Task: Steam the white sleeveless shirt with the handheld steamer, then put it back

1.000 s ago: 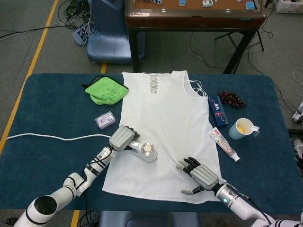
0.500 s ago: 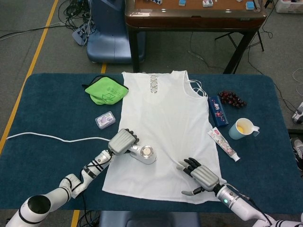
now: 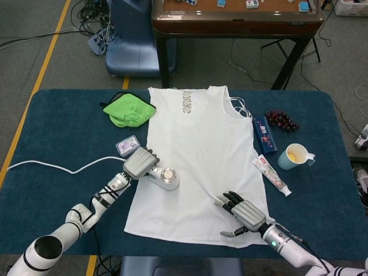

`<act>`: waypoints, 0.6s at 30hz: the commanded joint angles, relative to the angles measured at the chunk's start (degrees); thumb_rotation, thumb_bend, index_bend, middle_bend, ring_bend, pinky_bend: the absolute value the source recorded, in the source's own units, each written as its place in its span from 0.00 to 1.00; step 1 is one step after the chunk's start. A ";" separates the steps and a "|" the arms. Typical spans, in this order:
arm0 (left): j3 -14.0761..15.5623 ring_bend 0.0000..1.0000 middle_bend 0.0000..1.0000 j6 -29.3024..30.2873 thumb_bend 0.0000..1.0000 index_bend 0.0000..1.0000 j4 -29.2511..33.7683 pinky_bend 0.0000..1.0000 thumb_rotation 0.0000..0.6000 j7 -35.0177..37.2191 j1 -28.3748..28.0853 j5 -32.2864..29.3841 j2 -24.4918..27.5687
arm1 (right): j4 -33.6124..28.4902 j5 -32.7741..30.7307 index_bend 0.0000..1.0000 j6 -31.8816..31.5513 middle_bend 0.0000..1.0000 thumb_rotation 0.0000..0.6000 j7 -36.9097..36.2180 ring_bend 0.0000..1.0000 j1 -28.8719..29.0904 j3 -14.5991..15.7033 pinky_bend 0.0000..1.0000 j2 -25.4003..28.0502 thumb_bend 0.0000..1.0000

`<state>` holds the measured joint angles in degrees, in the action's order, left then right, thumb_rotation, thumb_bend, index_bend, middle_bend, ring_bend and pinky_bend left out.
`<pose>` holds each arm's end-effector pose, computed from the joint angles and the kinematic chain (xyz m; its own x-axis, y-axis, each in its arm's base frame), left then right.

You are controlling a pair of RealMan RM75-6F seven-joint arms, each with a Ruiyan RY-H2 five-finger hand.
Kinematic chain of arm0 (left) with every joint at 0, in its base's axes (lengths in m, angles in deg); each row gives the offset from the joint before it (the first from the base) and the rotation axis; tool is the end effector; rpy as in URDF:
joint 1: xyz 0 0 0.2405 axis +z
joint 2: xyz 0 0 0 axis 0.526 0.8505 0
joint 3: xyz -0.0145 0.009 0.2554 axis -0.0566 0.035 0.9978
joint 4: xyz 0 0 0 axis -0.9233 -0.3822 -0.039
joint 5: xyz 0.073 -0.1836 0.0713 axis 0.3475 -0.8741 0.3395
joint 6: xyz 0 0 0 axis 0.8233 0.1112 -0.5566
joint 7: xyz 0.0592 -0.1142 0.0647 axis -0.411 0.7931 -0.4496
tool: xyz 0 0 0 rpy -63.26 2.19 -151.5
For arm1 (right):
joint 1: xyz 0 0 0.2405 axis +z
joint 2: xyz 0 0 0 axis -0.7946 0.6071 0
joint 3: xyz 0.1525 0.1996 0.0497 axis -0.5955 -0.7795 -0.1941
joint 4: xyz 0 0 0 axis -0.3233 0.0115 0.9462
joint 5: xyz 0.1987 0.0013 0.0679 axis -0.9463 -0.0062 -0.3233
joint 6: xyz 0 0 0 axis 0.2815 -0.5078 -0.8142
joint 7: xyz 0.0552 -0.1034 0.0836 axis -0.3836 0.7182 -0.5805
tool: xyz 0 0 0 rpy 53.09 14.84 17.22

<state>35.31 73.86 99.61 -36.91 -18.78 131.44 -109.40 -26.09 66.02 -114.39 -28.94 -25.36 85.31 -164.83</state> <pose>-0.1566 0.3972 -0.0693 0.5931 -0.0681 0.8023 0.5900 -0.6412 -0.4906 -0.2618 -0.2099 -0.0375 0.4225 -0.5572 0.7149 -0.8693 -0.4724 0.1455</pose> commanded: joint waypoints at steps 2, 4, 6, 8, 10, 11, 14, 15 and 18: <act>-0.78 0.58 0.70 -1.11 0.22 0.80 -2.94 0.62 1.00 2.36 -0.03 -1.21 -0.27 | -0.09 -0.07 0.05 0.08 0.09 0.37 0.11 0.00 0.03 -0.02 0.00 0.03 0.00; -1.12 0.58 0.70 -1.55 0.22 0.80 -3.36 0.62 1.00 3.55 -0.02 -1.72 -0.40 | -0.14 -0.16 0.05 0.27 0.09 0.37 0.17 0.00 0.08 -0.02 0.00 0.01 0.00; -1.39 0.58 0.70 -1.74 0.22 0.80 -3.36 0.62 1.00 4.53 -0.05 -2.09 -0.70 | -0.11 -0.20 0.05 0.50 0.09 0.37 0.24 0.00 0.15 0.01 0.00 -0.09 0.00; -1.55 0.58 0.70 -2.02 0.22 0.80 -2.91 0.62 1.00 5.22 -0.13 -2.35 -0.99 | -0.14 -0.22 0.05 0.62 0.09 0.37 0.31 0.00 0.19 0.01 0.00 -0.18 0.00; -1.74 0.58 0.70 -2.60 0.22 0.80 -1.93 0.62 1.00 5.54 -0.35 -2.65 -1.37 | -0.21 -0.20 0.05 0.59 0.09 0.37 0.37 0.00 0.17 0.04 0.00 -0.22 0.00; -1.80 0.58 0.70 -2.72 0.22 0.80 -1.46 0.62 1.00 5.55 -0.46 -2.71 -1.49 | -0.24 -0.21 0.05 0.56 0.09 0.37 0.40 0.00 0.14 0.05 0.00 -0.21 0.00; -2.04 0.58 0.70 -2.87 0.22 0.80 0.01 0.62 1.00 5.31 -0.97 -2.82 -1.96 | -0.37 -0.23 0.05 0.48 0.09 0.37 0.50 0.00 0.05 0.13 0.00 -0.07 0.00; -2.15 0.58 0.70 -2.95 0.22 0.80 0.46 0.62 1.00 5.18 -1.16 -2.87 -2.12 | -0.40 -0.25 0.05 0.45 0.09 0.37 0.52 0.00 0.02 0.15 0.00 -0.02 0.00; -2.70 0.58 0.70 -3.36 0.22 0.80 2.12 0.62 1.00 4.73 -1.81 -3.23 -2.57 | -0.53 -0.26 0.05 0.35 0.09 0.37 0.60 0.00 -0.11 0.27 0.00 0.16 0.00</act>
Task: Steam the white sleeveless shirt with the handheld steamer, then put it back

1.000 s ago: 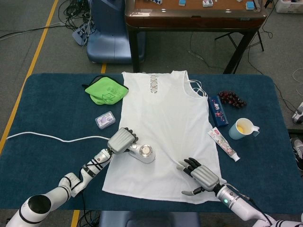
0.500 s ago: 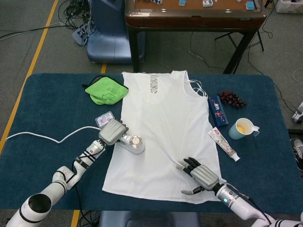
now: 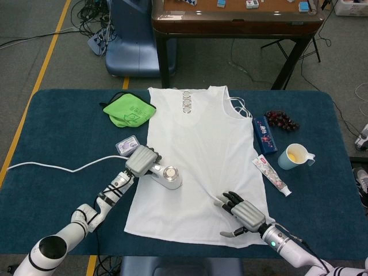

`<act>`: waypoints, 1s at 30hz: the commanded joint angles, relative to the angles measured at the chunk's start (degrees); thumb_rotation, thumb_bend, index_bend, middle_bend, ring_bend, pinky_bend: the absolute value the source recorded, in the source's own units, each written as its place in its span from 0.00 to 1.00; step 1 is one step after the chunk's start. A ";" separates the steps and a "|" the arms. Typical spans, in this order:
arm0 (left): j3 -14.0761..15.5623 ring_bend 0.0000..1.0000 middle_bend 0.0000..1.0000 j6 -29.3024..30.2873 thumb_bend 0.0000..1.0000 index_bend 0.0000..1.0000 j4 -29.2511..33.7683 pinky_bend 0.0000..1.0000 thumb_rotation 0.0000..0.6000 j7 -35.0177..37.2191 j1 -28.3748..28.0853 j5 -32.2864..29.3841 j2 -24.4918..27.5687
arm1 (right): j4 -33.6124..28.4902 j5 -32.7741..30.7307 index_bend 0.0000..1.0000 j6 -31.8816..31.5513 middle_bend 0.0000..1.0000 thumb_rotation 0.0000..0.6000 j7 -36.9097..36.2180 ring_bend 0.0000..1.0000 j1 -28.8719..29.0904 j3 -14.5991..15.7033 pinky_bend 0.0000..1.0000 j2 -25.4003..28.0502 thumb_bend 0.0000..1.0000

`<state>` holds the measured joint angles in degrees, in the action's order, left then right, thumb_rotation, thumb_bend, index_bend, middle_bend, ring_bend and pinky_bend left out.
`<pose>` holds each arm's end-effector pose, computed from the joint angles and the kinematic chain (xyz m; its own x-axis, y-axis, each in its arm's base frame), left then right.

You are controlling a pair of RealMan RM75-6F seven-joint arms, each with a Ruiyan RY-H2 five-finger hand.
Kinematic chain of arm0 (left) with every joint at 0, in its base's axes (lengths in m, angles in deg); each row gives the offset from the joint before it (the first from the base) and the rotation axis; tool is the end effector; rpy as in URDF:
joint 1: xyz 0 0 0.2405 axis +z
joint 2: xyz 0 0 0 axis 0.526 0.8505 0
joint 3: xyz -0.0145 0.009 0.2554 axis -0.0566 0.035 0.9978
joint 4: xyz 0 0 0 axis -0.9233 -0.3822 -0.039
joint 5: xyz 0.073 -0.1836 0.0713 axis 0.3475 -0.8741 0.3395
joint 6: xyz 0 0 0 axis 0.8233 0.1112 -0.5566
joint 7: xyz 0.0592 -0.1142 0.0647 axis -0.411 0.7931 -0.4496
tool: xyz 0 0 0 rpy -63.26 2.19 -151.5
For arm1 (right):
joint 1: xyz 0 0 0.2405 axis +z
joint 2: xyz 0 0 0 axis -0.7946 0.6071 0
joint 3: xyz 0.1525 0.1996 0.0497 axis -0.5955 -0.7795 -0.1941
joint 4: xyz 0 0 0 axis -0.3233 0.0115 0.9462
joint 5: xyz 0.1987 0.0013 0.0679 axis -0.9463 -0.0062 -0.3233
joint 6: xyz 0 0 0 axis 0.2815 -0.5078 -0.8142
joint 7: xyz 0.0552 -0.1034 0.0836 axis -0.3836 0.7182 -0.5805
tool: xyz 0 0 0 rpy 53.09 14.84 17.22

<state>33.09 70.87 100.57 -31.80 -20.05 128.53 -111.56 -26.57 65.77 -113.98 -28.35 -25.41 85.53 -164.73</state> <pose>-0.1439 0.3984 -0.0839 0.4895 0.0455 0.8708 0.7034 -0.6109 -0.3635 -0.2620 -0.2075 -0.0383 0.4266 -0.5634 0.7075 -0.8690 -0.4721 0.1480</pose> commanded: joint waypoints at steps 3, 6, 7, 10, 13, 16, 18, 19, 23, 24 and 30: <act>-1.27 0.58 0.70 -1.00 0.22 0.80 3.09 0.62 1.00 -0.70 -1.14 -0.97 -0.80 | -0.14 0.04 0.05 -0.25 0.09 0.37 -0.08 0.00 -0.21 0.17 0.00 0.18 0.00; -1.60 0.58 0.70 -1.37 0.22 0.80 4.49 0.62 1.00 -1.95 -1.54 -1.20 -1.14 | -0.17 0.19 0.05 -0.57 0.09 0.37 -0.25 0.00 -0.38 0.29 0.00 0.28 0.00; -1.61 0.58 0.70 -1.43 0.22 0.80 4.84 0.62 1.00 -2.59 -1.65 -1.17 -1.30 | -0.18 0.23 0.05 -0.66 0.09 0.37 -0.37 0.00 -0.44 0.35 0.00 0.34 0.00; -1.72 0.58 0.69 -1.62 0.22 0.80 5.56 0.62 1.00 -3.72 -1.73 -1.31 -1.71 | -0.18 0.38 0.05 -0.83 0.09 0.37 -0.49 0.00 -0.51 0.46 0.00 0.48 0.00; -1.86 0.58 0.69 -1.69 0.22 0.80 6.52 0.62 1.00 -4.69 -1.79 -1.43 -2.00 | -0.17 0.54 0.05 -0.97 0.09 0.37 -0.62 0.00 -0.56 0.54 0.00 0.56 0.00; -2.18 0.58 0.69 -1.51 0.22 0.80 6.97 0.62 1.00 -5.95 -1.88 -1.59 -2.16 | -0.17 0.62 0.05 -1.07 0.09 0.37 -0.70 0.00 -0.58 0.52 0.00 0.54 0.00; -2.38 0.57 0.69 -1.72 0.22 0.80 7.17 0.62 1.00 -6.40 -1.87 -1.83 -2.01 | -0.16 0.67 0.05 -1.13 0.09 0.37 -0.69 0.00 -0.58 0.50 0.00 0.52 0.00; -2.39 0.57 0.69 -1.82 0.22 0.80 7.04 0.62 1.00 -6.67 -1.86 -1.86 -1.90 | -0.17 0.68 0.05 -1.11 0.09 0.37 -0.69 0.00 -0.57 0.50 0.00 0.52 0.00; -2.19 0.57 0.69 -2.10 0.22 0.80 5.59 0.62 1.00 -7.19 -1.65 -1.86 -1.26 | -0.26 0.73 0.05 -0.95 0.09 0.37 -0.52 0.00 -0.46 0.47 0.00 0.55 0.00; -2.24 0.57 0.69 -2.20 0.22 0.80 5.14 0.62 1.00 -7.17 -1.65 -1.94 -1.16 | -0.29 0.75 0.05 -0.92 0.09 0.37 -0.49 0.00 -0.42 0.45 0.00 0.53 0.00; -3.60 0.57 0.69 -2.83 0.22 0.80 1.34 0.62 1.00 -5.18 -2.56 -2.96 -1.37 | -0.55 0.80 0.05 -0.80 0.09 0.37 -0.25 0.00 -0.26 0.32 0.00 0.43 0.00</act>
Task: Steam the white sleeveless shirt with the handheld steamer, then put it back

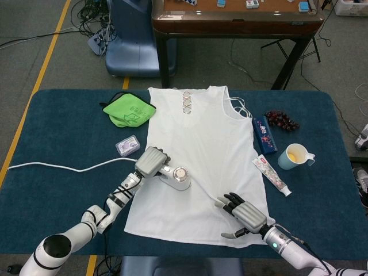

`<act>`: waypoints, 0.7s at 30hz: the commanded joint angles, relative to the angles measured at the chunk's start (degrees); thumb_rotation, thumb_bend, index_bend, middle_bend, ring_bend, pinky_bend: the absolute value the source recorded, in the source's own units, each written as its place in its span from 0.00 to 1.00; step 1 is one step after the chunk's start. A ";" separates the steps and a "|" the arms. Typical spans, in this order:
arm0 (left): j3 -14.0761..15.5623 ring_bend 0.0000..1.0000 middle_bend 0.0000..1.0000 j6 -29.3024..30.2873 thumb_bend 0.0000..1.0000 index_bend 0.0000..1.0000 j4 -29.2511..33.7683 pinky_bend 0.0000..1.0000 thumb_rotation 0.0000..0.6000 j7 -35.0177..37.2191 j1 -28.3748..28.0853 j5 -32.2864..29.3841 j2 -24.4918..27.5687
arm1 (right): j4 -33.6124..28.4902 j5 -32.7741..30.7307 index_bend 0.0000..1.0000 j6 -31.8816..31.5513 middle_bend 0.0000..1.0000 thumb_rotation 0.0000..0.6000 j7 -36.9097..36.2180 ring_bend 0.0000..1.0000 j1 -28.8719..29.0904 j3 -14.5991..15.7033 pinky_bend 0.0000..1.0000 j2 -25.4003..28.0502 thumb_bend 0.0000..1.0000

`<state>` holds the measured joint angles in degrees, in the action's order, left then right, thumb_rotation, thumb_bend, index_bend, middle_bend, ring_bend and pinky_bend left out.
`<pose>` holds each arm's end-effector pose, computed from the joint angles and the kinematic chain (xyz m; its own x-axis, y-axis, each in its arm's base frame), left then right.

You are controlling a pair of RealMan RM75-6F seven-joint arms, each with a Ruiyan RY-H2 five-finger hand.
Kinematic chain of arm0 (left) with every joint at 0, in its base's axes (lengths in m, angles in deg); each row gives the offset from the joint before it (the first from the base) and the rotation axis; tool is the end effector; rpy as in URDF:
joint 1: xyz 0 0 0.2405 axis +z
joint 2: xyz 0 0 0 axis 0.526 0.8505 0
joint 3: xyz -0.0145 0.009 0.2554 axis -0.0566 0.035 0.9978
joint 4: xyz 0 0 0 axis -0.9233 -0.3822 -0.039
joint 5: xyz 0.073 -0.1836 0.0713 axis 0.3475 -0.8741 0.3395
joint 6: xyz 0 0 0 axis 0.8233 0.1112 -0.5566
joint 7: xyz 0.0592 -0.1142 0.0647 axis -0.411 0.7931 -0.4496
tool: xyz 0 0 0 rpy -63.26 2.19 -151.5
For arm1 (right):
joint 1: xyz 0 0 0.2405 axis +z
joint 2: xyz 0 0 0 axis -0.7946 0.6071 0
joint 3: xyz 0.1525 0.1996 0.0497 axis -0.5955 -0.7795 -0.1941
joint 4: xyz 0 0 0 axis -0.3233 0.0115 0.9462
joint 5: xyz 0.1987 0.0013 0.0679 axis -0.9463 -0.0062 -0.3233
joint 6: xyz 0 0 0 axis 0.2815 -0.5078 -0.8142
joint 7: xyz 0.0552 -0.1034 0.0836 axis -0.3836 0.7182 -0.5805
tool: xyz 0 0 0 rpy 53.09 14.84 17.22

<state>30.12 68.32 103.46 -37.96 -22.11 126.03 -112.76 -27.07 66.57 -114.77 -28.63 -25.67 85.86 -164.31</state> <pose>-0.1218 0.3994 -0.0958 0.4974 0.0361 0.8667 0.7055 -0.5982 -0.3800 -0.2609 -0.2045 -0.0360 0.4232 -0.5611 0.7114 -0.8673 -0.4780 0.1389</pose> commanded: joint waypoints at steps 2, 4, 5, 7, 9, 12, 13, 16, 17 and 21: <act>-0.91 0.57 0.69 -0.49 0.22 0.80 -3.23 0.62 1.00 1.71 -0.97 -0.64 -0.50 | -0.16 -0.04 0.05 -0.01 0.09 0.37 0.15 0.00 0.01 -0.04 0.00 0.09 0.00; -1.14 0.57 0.69 -0.82 0.22 0.80 -4.78 0.62 1.00 2.39 -1.36 -0.84 -0.91 | -0.23 -0.14 0.05 0.08 0.09 0.37 0.30 0.00 0.02 -0.06 0.00 0.18 0.00; -1.21 0.57 0.69 -1.13 0.22 0.80 -5.53 0.62 1.00 2.75 -1.55 -0.94 -1.12 | -0.28 -0.19 0.05 0.12 0.09 0.37 0.36 0.00 0.02 -0.07 0.00 0.22 0.00; -1.36 0.57 0.69 -1.75 0.22 0.80 -7.33 0.62 1.00 3.49 -2.00 -1.16 -1.63 | -0.43 -0.31 0.05 0.14 0.09 0.37 0.51 0.00 0.00 -0.12 0.00 0.33 0.00; -1.53 0.57 0.69 -2.29 0.22 0.80 -9.10 0.62 1.00 4.20 -2.41 -1.43 -2.15 | -0.57 -0.39 0.05 0.07 0.09 0.37 0.65 0.00 -0.07 -0.16 0.00 0.41 0.00; -2.00 0.57 0.69 -3.24 0.22 0.80 -11.43 0.62 1.00 5.00 -2.96 -2.07 -2.80 | -0.72 -0.47 0.05 -0.04 0.09 0.37 0.82 0.00 -0.18 -0.17 0.00 0.51 0.00; -2.09 0.57 0.69 -3.49 0.22 0.80 -12.01 0.62 1.00 5.19 -3.09 -2.23 -2.92 | -0.74 -0.50 0.05 -0.06 0.09 0.37 0.87 0.00 -0.21 -0.17 0.00 0.54 0.00; -2.34 0.57 0.69 -4.13 0.22 0.80 -13.83 0.62 1.00 5.54 -3.44 -2.68 -3.12 | -0.80 -0.58 0.05 -0.09 0.09 0.37 0.99 0.00 -0.28 -0.19 0.00 0.65 0.00; -2.42 0.57 0.69 -4.28 0.22 0.80 -14.27 0.62 1.00 5.66 -3.50 -2.83 -3.13 | -0.81 -0.59 0.05 -0.11 0.09 0.37 1.03 0.00 -0.29 -0.21 0.00 0.66 0.00; -2.63 0.57 0.69 -4.85 0.22 0.80 -15.59 0.62 1.00 6.19 -3.36 -3.44 -2.79 | -0.82 -0.53 0.05 -0.17 0.09 0.37 0.99 0.00 -0.31 -0.24 0.00 0.65 0.00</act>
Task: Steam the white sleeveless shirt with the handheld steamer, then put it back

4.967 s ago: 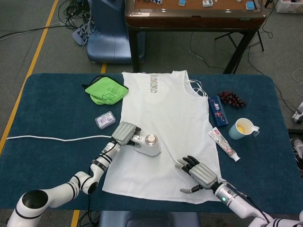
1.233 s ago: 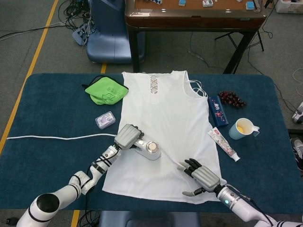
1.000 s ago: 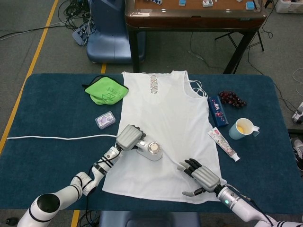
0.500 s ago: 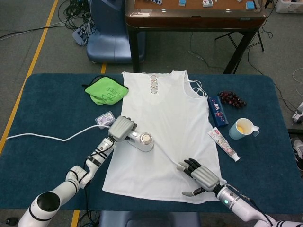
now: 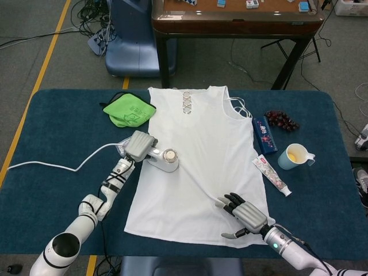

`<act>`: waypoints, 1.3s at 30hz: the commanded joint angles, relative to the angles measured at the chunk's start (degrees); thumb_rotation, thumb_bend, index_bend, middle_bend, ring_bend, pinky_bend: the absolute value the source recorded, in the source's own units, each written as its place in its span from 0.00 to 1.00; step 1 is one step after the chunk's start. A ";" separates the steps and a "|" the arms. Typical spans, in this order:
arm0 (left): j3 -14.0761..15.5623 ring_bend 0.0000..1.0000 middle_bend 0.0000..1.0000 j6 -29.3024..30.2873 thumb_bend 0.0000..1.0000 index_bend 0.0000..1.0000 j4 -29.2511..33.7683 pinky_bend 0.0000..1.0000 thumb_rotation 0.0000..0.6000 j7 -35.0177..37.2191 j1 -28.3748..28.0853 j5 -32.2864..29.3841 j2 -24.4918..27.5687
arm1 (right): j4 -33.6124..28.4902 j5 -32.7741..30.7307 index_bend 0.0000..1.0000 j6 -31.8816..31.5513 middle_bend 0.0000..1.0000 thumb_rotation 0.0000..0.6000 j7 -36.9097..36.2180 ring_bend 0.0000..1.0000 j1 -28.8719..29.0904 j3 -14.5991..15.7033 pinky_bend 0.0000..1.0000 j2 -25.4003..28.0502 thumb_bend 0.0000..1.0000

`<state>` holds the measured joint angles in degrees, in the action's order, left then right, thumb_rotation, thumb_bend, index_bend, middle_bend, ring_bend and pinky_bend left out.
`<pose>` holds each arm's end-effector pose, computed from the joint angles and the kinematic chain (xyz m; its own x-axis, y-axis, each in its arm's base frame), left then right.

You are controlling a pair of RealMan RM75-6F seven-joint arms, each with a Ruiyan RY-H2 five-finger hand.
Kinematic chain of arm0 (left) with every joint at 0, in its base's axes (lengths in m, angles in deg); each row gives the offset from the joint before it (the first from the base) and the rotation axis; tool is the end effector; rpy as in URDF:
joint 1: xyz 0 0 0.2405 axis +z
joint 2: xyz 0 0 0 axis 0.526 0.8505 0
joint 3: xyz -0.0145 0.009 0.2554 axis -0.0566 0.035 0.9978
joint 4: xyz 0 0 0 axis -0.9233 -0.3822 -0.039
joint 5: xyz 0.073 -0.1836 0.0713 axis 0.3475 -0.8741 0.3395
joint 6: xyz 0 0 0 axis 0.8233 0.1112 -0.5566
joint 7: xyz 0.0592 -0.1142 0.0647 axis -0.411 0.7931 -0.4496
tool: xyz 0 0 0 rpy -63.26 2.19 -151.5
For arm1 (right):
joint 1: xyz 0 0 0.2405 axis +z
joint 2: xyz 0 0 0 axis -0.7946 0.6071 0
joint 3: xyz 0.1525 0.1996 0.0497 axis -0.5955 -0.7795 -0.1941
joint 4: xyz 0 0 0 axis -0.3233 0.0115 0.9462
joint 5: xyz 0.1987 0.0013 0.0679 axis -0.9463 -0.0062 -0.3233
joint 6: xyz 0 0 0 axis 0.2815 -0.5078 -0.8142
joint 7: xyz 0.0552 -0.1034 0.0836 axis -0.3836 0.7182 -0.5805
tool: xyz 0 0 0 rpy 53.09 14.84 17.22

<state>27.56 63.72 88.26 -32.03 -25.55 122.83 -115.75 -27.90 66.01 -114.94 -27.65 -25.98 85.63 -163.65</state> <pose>-0.1365 0.4447 -0.0673 0.5160 -0.0033 0.8566 0.7554 -0.4698 -0.4568 -0.2615 -0.2045 -0.0324 0.4250 -0.5540 0.7159 -0.8686 -0.4723 0.1501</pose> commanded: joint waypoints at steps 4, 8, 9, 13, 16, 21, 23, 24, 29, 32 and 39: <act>0.65 0.57 0.69 0.31 0.22 0.80 -0.49 0.62 1.00 0.79 0.95 0.10 1.16 | -0.09 0.16 0.05 -0.10 0.09 0.37 -0.04 0.00 0.03 -0.01 0.00 0.04 0.00; 2.31 0.57 0.69 1.38 0.22 0.80 0.56 0.62 1.00 1.59 2.56 1.26 2.64 | -0.10 0.25 0.05 -0.08 0.09 0.37 -0.04 0.00 0.04 0.04 0.00 0.04 0.00; 2.67 0.57 0.69 1.62 0.22 0.80 0.88 0.62 1.00 1.72 2.90 1.52 2.92 | -0.08 0.29 0.05 -0.08 0.09 0.37 -0.04 0.00 0.05 0.05 0.00 0.00 0.00; 3.93 0.57 0.69 3.02 0.22 0.80 2.43 0.62 1.00 2.02 4.13 2.50 3.93 | -0.04 0.40 0.05 0.07 0.09 0.37 -0.06 0.00 0.11 0.14 0.00 -0.08 0.00; 4.76 0.57 0.69 4.34 0.22 0.80 4.11 0.62 1.00 2.20 4.78 3.27 4.85 | -0.18 0.49 0.05 0.02 0.09 0.37 0.02 0.00 0.13 0.16 0.00 0.01 0.00; 6.15 0.57 0.69 6.32 0.22 0.80 7.56 0.62 1.00 2.06 5.65 4.68 6.73 | -0.41 0.54 0.05 -0.08 0.09 0.37 0.17 0.00 0.09 0.18 0.00 0.14 0.00; 6.79 0.57 0.69 6.91 0.22 0.80 9.53 0.62 1.00 1.76 6.12 5.26 7.76 | -0.46 0.58 0.05 -0.16 0.09 0.37 0.18 0.00 0.04 0.22 0.00 0.16 0.00; 7.03 0.57 0.69 7.14 0.22 0.80 10.37 0.62 1.00 1.46 6.33 5.47 8.19 | -0.47 0.58 0.05 -0.18 0.09 0.37 0.18 0.00 0.03 0.24 0.00 0.17 0.00; 7.79 0.57 0.69 7.66 0.22 0.80 14.81 0.62 1.00 -0.68 7.55 5.91 10.45 | -0.59 0.73 0.05 -0.39 0.09 0.37 0.26 0.00 -0.10 0.36 0.00 0.27 0.00; 8.01 0.57 0.69 8.13 0.22 0.80 17.25 0.62 1.00 -1.60 8.20 6.05 11.86 | -0.69 0.81 0.05 -0.53 0.09 0.37 0.31 0.00 -0.17 0.41 0.00 0.33 0.00; 8.90 0.57 0.69 9.57 0.22 0.80 22.26 0.62 1.00 -3.08 10.03 6.72 14.96 | -0.76 0.94 0.05 -0.70 0.09 0.37 0.31 0.00 -0.27 0.48 0.00 0.39 0.00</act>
<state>36.15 72.88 109.75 -34.67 -16.01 129.30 -101.44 -28.66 66.96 -115.64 -27.34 -26.25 86.10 -163.25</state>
